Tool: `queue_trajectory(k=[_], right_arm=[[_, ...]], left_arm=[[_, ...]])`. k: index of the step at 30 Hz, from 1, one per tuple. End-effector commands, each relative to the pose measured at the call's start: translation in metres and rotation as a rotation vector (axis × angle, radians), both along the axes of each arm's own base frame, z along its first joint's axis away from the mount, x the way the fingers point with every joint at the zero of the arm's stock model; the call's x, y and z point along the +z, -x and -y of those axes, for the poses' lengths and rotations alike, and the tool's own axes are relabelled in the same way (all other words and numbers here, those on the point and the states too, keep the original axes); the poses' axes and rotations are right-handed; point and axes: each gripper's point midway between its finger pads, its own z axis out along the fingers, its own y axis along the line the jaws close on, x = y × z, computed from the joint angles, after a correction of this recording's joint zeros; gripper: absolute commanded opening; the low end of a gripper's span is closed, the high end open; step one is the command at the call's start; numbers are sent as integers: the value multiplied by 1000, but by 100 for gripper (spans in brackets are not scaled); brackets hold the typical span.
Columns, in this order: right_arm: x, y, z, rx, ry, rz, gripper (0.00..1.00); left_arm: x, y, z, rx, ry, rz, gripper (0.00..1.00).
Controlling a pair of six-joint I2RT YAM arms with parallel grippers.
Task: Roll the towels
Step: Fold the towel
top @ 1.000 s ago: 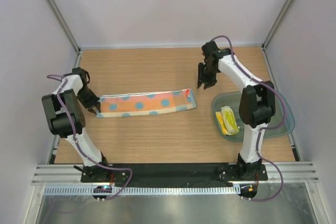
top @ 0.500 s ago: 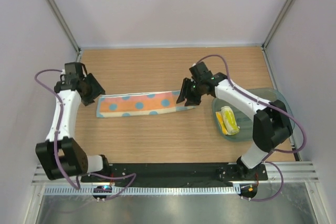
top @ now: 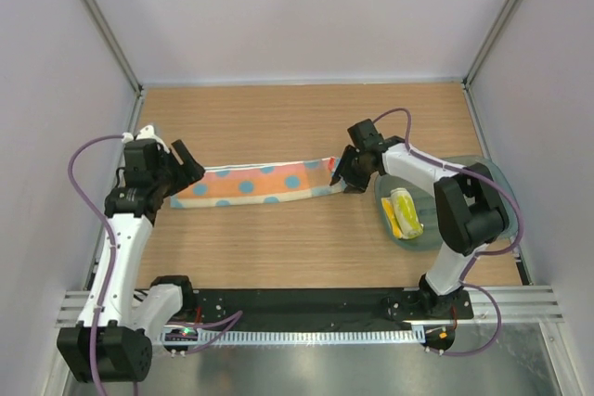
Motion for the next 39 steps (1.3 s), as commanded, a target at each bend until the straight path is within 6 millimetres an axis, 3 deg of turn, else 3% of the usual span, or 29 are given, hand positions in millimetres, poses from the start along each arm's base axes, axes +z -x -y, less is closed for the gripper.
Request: queue_trajectory(k=[1,10,17,20,24,27,30,34,39], right_arm=[[-10,-15,6,-45,-3,12,53],[-22,-27,24,-77,37,-3,54],[-40,-29,27,-77,45,-30,52],[-43,-30,25,-73,38,-31,43],[-40,-30,27,-68,43,-30,19],[-33,-33,32,-69,46,-19,7],[-19,-39,41,-69,80,1,1],[11,-53,77,-78,257,81,1],[49,-59,97,-54,373,147,1]], left_arm=[[11,-14,4,-50,-23,18,71],[6,-14,8,-71,-23,-10,70],[3,-14,8,-78,-28,-23,70],[2,-15,7,-74,-32,-26,70],[0,-15,6,-70,-36,-34,70],[0,-15,5,-65,-38,-36,69],[1,-13,13,-91,-39,-31,69],[2,-4,13,-80,-62,-47,69],[8,14,1,-47,-119,-77,70]])
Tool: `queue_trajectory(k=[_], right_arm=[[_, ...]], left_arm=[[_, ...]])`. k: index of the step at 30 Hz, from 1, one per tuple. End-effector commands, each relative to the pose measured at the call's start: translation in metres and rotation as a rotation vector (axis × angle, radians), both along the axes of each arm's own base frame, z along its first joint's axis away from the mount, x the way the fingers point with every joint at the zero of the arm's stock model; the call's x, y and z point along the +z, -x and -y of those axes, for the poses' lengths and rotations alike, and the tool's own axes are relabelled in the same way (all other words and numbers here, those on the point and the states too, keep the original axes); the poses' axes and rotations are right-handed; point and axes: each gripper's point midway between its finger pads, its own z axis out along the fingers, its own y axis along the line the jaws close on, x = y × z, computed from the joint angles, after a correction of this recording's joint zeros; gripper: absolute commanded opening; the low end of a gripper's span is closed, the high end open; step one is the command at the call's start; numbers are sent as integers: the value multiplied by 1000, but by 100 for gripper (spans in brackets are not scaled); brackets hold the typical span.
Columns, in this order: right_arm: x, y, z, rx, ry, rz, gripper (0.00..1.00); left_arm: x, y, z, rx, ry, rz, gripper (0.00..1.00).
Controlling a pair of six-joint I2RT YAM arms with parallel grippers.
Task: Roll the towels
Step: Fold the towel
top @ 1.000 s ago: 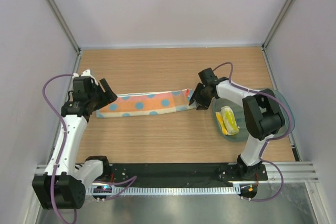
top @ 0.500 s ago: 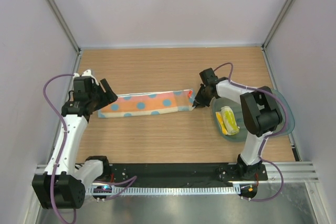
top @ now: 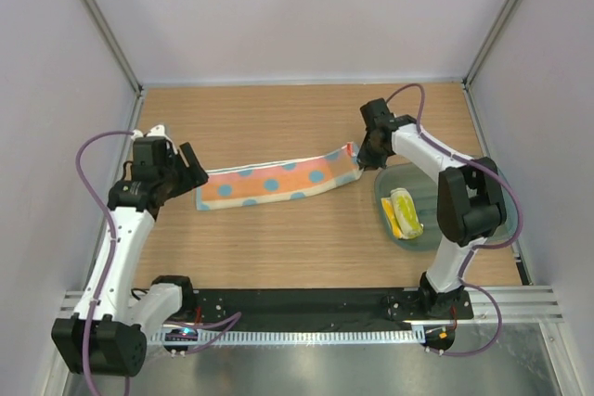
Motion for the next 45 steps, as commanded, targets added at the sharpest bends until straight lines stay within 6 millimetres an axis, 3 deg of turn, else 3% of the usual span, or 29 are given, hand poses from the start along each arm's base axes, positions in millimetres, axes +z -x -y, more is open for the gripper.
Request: queue_trajectory(k=[1,5,12,14,15,17,18,19,20,22,24,26,32,45], right_arm=[[52,-10,23,34,128,106,1],[71,-19,4,126,170,148,1],[113,-26,-90,366,165,274,1],[119,-20,-117,424,155,295,1],[132,-21,-131,443,137,325,1],[128,-14,-158,501,126,327,1],[140,-14,-170,516,112,350,1],[133,-14,-180,537,118,339,1],[145,-9,-199,570,104,372,1],[137,-3,-217,607,105,358,1],[145,5,-238,641,80,379,1],[139,12,-255,666,66,370,1],[147,25,-292,710,-11,393,1],[140,39,-334,752,-119,390,1]], left_arm=[[23,15,-14,29,-69,48,70],[17,27,-13,46,-49,54,70],[17,37,-15,68,-49,46,70],[19,36,-20,90,-65,72,70],[21,36,-22,98,-73,81,70],[22,37,-25,105,-84,86,70],[23,37,-25,107,-84,92,70],[24,37,-25,106,-84,97,70],[25,37,-25,107,-83,102,70],[25,37,-26,111,-88,103,71],[26,39,-29,123,-99,105,71],[27,39,-31,133,-101,110,72],[27,40,-33,141,-108,111,72],[27,41,-33,146,-110,111,73]])
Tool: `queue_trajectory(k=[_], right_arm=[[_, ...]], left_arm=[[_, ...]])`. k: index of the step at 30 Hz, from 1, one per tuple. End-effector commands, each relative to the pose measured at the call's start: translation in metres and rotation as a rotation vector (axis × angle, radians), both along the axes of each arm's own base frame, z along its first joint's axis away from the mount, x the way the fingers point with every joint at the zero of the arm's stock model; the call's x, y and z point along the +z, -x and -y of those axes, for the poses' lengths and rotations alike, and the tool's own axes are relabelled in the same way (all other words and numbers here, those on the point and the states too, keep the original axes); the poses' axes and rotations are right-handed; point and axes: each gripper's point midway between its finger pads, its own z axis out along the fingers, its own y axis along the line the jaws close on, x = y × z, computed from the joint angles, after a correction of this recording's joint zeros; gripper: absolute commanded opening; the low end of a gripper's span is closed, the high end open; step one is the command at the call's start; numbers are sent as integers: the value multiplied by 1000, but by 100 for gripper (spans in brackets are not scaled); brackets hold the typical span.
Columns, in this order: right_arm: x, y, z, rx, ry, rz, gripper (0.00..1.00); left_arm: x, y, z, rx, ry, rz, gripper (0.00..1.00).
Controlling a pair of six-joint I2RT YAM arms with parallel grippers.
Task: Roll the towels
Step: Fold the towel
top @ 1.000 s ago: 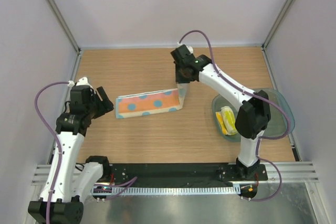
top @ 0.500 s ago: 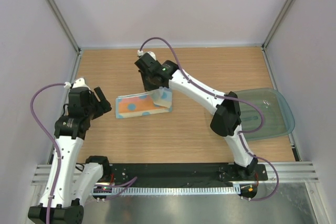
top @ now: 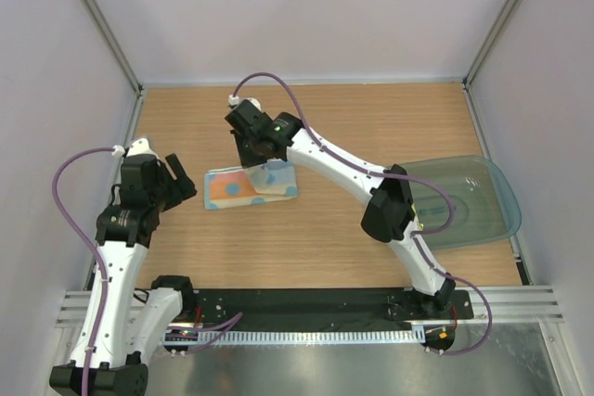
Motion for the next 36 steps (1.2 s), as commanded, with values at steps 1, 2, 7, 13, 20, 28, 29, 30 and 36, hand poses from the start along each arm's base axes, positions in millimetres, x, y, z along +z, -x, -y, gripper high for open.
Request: queue_trajectory(k=[1,2,7,13,20,28,29,30,36], right_arm=[[19,0,-23,19,-92,18,1],[19,2,-26,25,-99,16,1],[10,4,-35,38,-104,2,1],[-11,3,-51,44,-119,-14,1],[-57,17,-96,114,-181,-61,14],[-61,35,-125,184,-271,-78,60],[-50,34,-125,187,-290,-61,61],[-43,35,-125,194,-298,-50,63],[13,27,-105,174,-389,6,76]], left_arm=[[4,1,-3,16,-9,19,73],[4,1,-3,16,-9,19,73],[3,1,-4,19,-10,13,73],[4,1,-3,16,-7,16,73],[3,1,-4,22,-12,15,73],[4,2,-8,43,-23,15,73],[4,2,-8,44,-22,13,73],[4,3,-9,50,-25,15,73],[3,3,-13,69,-37,6,73]])
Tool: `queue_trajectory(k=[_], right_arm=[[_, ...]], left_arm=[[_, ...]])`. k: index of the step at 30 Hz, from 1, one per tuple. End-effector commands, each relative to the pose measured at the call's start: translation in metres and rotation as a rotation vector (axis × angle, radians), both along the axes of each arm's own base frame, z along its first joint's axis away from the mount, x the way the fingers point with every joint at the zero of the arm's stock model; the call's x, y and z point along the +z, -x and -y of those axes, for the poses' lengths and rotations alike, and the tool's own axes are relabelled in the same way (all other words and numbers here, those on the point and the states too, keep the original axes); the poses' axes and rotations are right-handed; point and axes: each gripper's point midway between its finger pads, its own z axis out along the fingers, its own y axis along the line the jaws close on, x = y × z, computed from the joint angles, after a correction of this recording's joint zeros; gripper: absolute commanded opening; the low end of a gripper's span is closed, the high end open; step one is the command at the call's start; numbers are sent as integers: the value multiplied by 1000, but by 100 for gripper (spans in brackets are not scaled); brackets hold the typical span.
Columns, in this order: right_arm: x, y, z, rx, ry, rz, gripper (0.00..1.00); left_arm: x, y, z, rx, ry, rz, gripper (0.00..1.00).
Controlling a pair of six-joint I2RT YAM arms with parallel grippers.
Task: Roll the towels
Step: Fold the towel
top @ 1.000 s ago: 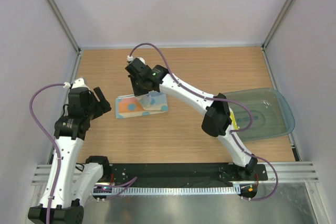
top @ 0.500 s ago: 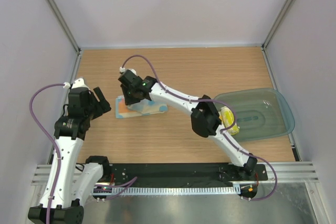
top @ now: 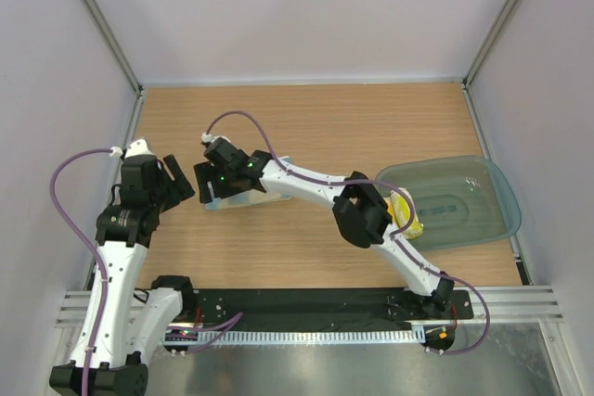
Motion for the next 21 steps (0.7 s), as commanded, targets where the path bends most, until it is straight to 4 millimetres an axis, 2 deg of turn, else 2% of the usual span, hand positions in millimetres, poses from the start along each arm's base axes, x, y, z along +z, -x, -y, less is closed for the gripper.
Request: queue_trajectory(k=[1,2,3,4,5,6,7,8,10,11,12,13,14,16,17,18,19,21], right_arm=[[112,-19,4,-26,-221,105,76],[107,-20,11,-37,-212,93,76],[110,-23,18,-48,-217,88,76],[124,-31,29,-74,-241,91,76],[113,-30,39,-86,-224,75,76],[112,-35,49,-102,-223,75,75],[127,-41,63,-128,-245,87,74],[109,-43,76,-148,-211,67,73],[103,-49,93,-172,-207,56,65],[93,-54,108,-192,-200,32,61],[89,-56,114,-200,-199,19,55],[83,-58,121,-210,-188,5,44],[69,-62,133,-230,-165,-19,40],[54,-63,142,-239,-149,-49,30],[38,-59,147,-242,-122,-73,28],[32,-62,153,-254,-112,-82,25],[24,-62,157,-258,-102,-97,23],[4,-58,166,-268,-71,-132,22]], left_arm=[[6,0,-6,35,-12,17,73],[4,-1,-5,33,-12,5,73],[5,-1,-4,28,-9,0,72],[5,-3,-3,21,-3,-4,71],[3,-5,1,2,9,-14,70],[2,-8,4,-8,16,-22,70],[0,-10,6,-14,25,-30,69],[-1,-14,8,-20,35,-31,68],[-9,-23,20,-55,82,-74,64],[-12,-27,23,-64,99,-88,63],[-15,-36,30,-86,127,-95,59],[-17,-41,34,-97,141,-104,58],[-18,-47,35,-93,147,-102,57],[-21,-63,43,-117,178,-108,57],[-22,-68,44,-120,185,-111,57],[-21,-77,47,-132,196,-105,57],[-33,-83,49,-130,200,-148,56],[-43,-92,52,-137,208,-181,56]])
